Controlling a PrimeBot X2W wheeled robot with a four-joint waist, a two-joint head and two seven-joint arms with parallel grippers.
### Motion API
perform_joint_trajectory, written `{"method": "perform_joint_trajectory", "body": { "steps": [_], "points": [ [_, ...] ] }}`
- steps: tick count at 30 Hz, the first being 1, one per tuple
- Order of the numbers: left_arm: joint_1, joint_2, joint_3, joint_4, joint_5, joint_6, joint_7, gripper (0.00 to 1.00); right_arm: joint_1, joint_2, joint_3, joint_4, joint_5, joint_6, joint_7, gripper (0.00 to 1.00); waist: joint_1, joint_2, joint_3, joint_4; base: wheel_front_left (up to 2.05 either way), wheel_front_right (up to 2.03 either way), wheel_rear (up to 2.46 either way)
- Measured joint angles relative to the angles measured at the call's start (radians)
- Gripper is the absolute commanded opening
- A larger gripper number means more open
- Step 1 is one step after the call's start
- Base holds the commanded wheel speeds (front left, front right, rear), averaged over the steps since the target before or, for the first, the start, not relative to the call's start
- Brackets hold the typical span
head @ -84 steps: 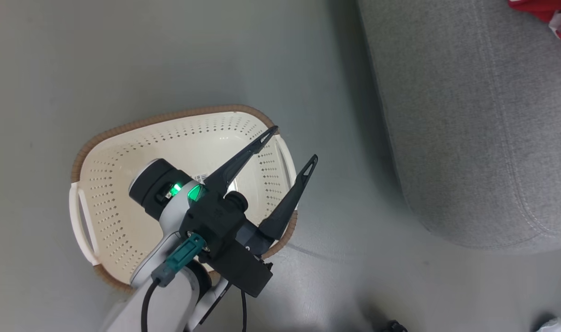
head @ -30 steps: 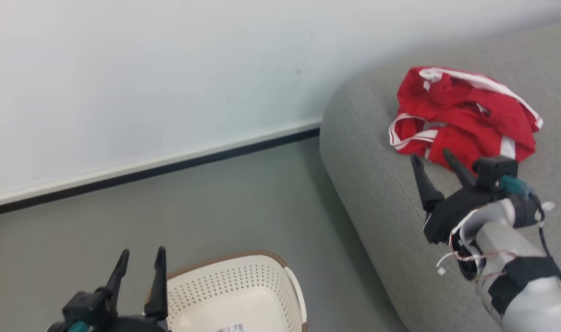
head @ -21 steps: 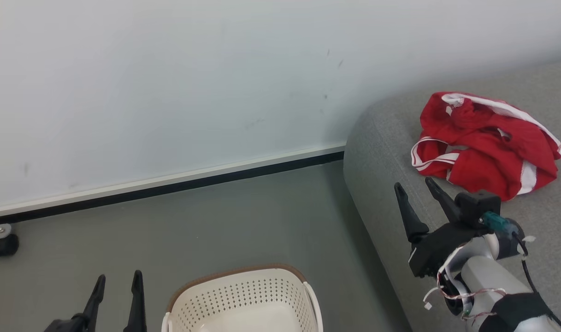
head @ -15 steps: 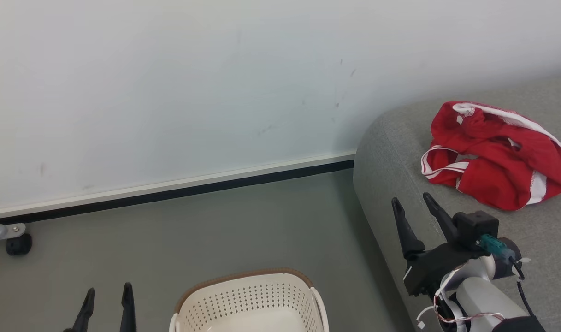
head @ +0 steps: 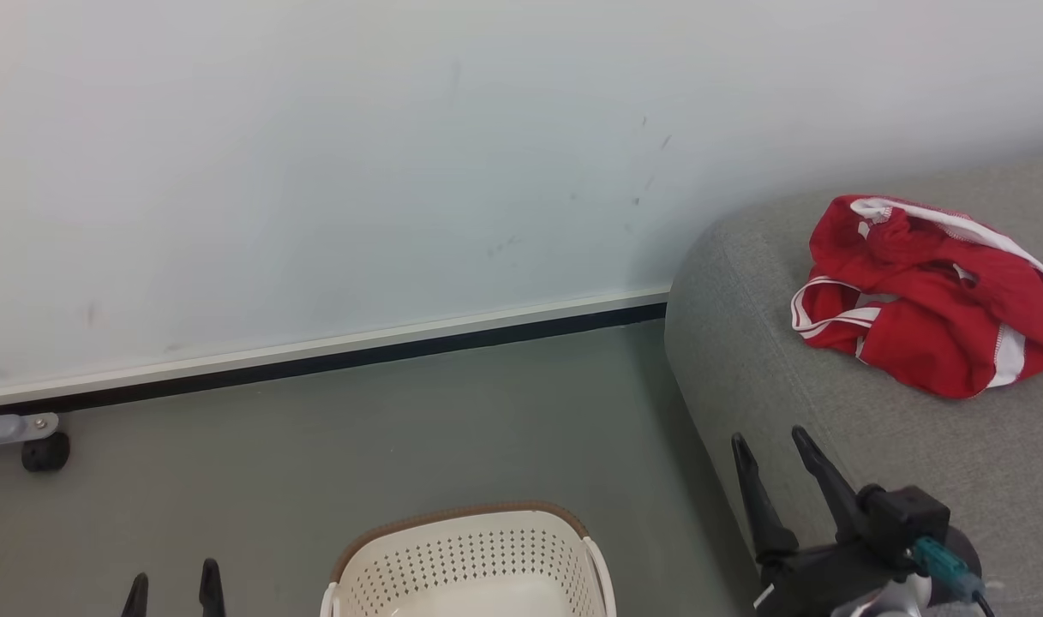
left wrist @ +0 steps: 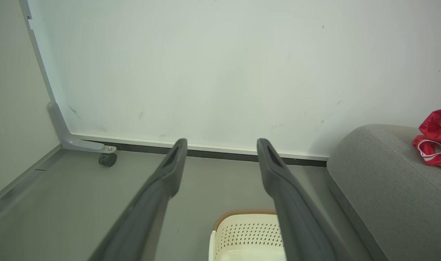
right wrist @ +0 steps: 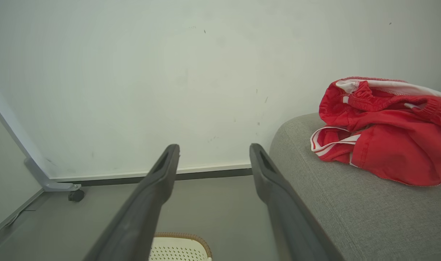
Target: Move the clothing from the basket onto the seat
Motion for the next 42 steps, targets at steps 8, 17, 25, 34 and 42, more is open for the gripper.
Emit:
{"method": "perform_joint_trajectory", "body": {
  "steps": [8,17,25,34,42],
  "points": [
    [0.022,-0.008,0.012,-0.027,0.011,0.006,-0.005,1.00,0.094,-0.002,-0.038,-0.092,-0.039,-0.001,-0.003,1.00,0.0001,0.0000,0.002,-0.008,0.00,0.00,0.00],
    [0.023,-0.007,0.009,-0.048,0.045,0.007,-0.005,1.00,0.119,0.003,-0.098,-0.147,-0.088,-0.001,-0.004,1.00,0.0001,0.0000,0.008,-0.012,0.00,0.00,0.00],
    [0.023,0.000,0.005,-0.056,0.053,0.007,-0.005,1.00,0.125,0.017,-0.135,-0.169,-0.128,-0.001,-0.004,1.00,0.0001,0.0000,0.013,-0.002,0.00,0.00,0.00],
    [0.023,0.004,0.002,-0.061,0.063,0.007,-0.005,1.00,0.132,0.031,-0.153,-0.187,-0.145,-0.001,-0.007,1.00,0.0001,0.0000,0.021,0.011,0.00,0.00,0.00],
    [0.023,0.004,0.002,-0.068,0.069,0.007,-0.005,1.00,0.142,0.042,-0.167,-0.192,-0.156,-0.001,-0.007,1.00,0.0001,0.0000,0.026,0.015,0.00,0.00,0.00]
  ]
}}
